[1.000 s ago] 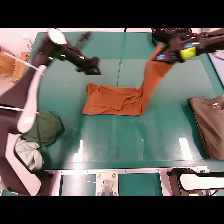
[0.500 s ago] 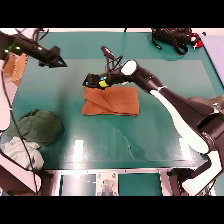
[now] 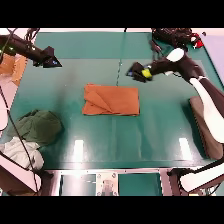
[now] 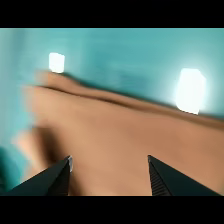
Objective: Fold the shirts.
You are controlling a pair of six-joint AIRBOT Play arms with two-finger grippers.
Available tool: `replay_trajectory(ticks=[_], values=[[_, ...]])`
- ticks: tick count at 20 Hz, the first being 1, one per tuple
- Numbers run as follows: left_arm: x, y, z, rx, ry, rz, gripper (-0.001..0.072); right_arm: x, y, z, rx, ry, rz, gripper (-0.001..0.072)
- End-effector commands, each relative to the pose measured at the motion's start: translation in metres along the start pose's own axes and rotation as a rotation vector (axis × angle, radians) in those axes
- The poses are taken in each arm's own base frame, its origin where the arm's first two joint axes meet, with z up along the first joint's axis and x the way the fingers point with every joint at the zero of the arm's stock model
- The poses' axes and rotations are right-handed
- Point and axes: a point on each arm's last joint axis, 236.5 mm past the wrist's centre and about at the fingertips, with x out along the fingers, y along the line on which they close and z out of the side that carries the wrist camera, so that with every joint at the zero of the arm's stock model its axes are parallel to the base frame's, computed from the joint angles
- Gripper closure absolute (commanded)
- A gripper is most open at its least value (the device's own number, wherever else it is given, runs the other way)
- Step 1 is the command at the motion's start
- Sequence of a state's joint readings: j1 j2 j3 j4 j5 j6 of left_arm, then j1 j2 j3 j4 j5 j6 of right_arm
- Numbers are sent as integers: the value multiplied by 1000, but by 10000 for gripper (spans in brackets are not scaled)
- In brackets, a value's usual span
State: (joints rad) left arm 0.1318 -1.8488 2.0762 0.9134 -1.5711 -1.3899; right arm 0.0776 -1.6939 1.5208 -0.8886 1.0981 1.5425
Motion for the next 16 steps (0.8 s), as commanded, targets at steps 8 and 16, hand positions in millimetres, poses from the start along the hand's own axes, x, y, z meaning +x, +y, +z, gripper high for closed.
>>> replay_trajectory(ticks=[8, 16], values=[[0, -1, 4, -7, -19, -4, 684, 65, -73, -89, 198, 238, 61, 164], [0, -1, 4, -16, -16, -5, 684, 1, 12, -10, 89, 83, 241, 700]])
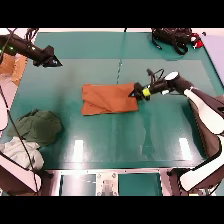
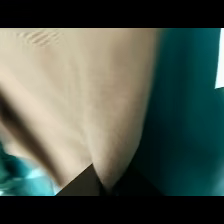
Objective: Fold the shirts.
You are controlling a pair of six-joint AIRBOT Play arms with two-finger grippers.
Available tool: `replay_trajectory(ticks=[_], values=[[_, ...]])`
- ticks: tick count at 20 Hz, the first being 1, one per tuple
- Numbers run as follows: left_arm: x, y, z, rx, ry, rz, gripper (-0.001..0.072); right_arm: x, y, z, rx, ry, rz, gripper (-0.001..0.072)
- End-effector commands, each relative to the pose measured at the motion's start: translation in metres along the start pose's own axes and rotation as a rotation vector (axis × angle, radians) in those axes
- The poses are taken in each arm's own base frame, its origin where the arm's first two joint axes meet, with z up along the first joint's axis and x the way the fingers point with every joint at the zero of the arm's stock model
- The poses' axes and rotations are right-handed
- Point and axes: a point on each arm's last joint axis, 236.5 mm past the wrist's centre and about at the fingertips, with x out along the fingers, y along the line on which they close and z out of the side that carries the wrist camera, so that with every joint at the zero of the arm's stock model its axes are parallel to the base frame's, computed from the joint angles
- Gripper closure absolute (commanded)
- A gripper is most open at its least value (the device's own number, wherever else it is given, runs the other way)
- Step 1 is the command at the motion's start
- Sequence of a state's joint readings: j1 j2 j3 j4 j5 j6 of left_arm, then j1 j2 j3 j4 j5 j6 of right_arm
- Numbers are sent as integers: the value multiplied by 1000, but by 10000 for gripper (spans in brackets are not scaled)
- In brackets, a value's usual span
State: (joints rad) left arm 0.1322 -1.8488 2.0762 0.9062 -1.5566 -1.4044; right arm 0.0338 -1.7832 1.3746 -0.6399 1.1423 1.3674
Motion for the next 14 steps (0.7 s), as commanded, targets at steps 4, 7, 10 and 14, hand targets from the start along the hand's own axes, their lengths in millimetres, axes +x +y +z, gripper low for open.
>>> replay_trajectory(ticks=[4, 7, 10, 14], values=[[0, 0, -2, -1, 7, -1, 684, -178, 93, 73, -104, -328, 109, 700], [0, 0, -2, -1, 7, -1, 684, -273, 72, 87, -40, -507, 53, 700], [0, 0, -2, -1, 7, -1, 684, -368, 24, 86, 91, -703, -4, 700], [0, 0, -2, -1, 6, -1, 684, -472, -42, 48, 322, -917, -116, 701]])
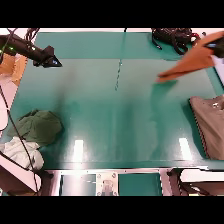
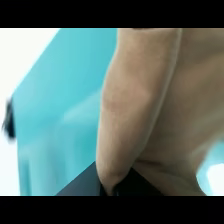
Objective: Fold the shirts.
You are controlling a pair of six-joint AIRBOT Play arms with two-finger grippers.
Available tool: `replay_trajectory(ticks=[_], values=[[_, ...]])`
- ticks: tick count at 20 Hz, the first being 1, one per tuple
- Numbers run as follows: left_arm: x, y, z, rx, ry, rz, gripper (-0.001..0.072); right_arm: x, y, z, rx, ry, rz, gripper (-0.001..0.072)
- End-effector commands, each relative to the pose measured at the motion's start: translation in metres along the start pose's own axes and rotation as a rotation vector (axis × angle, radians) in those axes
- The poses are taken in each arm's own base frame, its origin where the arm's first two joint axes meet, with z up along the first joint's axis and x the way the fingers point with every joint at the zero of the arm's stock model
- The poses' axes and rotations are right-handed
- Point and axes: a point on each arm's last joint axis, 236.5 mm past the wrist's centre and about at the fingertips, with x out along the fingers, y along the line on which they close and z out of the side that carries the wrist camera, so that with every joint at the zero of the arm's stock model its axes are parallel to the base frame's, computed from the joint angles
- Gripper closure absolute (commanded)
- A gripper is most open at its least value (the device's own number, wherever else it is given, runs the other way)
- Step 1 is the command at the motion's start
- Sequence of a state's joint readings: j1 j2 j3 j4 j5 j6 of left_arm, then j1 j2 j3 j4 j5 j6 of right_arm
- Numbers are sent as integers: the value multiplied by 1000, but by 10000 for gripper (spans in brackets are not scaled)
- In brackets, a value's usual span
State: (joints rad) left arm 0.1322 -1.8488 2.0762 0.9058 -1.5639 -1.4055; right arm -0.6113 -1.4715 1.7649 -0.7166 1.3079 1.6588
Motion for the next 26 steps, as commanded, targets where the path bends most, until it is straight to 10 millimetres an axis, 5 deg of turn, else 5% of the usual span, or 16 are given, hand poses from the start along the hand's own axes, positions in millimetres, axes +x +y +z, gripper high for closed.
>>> replay_trajectory(ticks=[1, 9, 15, 18, 19, 20, 21, 23, 25, 26], values=[[0, 0, 0, 0, -1, 0, 684, -90, -58, 36, 146, -190, -173, 700], [0, 0, -1, 1, 3, 0, 684, -209, -163, -22, 362, -191, -644, 701], [0, -1, -6, 1, 26, -4, 684, -255, -251, -122, 608, -26, -1003, 699], [0, -1, -7, 0, 28, -5, 684, -255, -287, -170, 702, 111, -1102, 698], [0, -1, -7, 1, 27, -5, 684, -250, -294, -185, 731, 151, -1104, 623], [0, -1, -7, 1, 27, -5, 684, -245, -300, -197, 757, 187, -1103, 297], [0, -1, -6, 0, 25, -5, 684, -242, -304, -203, 770, 209, -1101, 111], [0, -4, -5, 1, 22, -16, 684, -235, -302, -193, 759, 198, -1069, 111], [-2, -18, -3, 3, 10, -73, 685, -214, -286, -161, 690, 143, -976, 124], [-4, -25, -1, 6, 0, -98, 685, -199, -273, -141, 630, 107, -918, 265]])
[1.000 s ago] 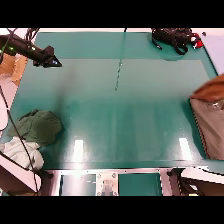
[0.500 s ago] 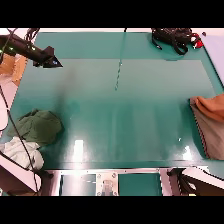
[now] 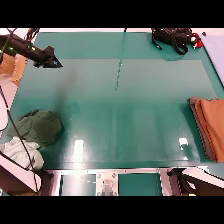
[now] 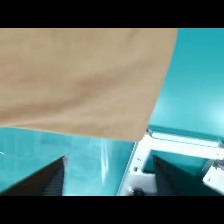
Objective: Fold the shirts.
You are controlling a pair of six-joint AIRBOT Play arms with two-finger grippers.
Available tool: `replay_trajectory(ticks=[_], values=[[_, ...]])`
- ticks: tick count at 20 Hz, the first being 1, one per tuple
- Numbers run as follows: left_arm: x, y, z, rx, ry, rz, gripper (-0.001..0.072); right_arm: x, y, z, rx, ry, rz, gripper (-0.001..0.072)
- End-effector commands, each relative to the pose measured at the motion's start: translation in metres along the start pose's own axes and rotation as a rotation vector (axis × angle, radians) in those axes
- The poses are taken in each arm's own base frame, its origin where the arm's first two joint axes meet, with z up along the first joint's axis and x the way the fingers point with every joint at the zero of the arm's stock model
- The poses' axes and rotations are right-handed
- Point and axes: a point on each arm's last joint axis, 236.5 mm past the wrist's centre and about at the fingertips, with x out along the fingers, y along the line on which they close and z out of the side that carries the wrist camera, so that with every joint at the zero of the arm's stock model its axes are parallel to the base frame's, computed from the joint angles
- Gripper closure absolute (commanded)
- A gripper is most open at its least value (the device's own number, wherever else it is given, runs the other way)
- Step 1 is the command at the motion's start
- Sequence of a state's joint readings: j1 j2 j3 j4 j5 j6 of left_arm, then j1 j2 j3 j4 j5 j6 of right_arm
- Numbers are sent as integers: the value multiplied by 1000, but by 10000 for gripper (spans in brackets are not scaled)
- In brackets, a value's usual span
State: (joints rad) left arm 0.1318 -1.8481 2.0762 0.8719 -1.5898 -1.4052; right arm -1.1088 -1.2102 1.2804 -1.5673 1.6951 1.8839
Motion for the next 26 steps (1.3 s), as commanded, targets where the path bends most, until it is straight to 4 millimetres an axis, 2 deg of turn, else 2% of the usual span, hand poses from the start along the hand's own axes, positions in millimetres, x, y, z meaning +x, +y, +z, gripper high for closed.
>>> replay_trajectory(ticks=[1, 2, 4, 5, 7, 9, 11, 14, 16, 18, 21, 26], values=[[-7, -23, 6, 13, -34, -71, 686, -21, 70, 8, -130, -78, 183, 521], [-15, -29, 6, 26, -46, -68, 686, -32, 104, 5, -225, -121, 255, 688], [-32, -40, -2, 48, -58, -44, 687, -43, 159, -13, -370, -171, 341, 699], [-38, -41, -10, 48, -56, -18, 687, -43, 183, -30, -456, -178, 360, 700], [-47, -39, -35, 29, -37, 38, 687, -31, 215, -72, -602, -146, 362, 702], [-48, -37, -73, -7, -2, 74, 687, -11, 232, -121, -770, -112, 358, 702], [-44, -39, -114, -50, 15, 77, 687, 17, 235, -170, -883, -86, 359, 702], [-30, -39, -182, -116, 31, 80, 687, 59, 222, -238, -1021, 9, 383, 702], [-20, -35, -221, -155, 40, 90, 686, 73, 222, -267, -1092, 43, 403, 702], [-16, -26, -247, -162, 58, 125, 686, 72, 230, -279, -1137, 18, 428, 701], [-15, -14, -261, -168, 92, 170, 684, 73, 228, -292, -1171, 38, 426, 700], [-15, -10, -250, -161, 45, 183, 684, 73, 228, -292, -1173, 37, 426, 700]])
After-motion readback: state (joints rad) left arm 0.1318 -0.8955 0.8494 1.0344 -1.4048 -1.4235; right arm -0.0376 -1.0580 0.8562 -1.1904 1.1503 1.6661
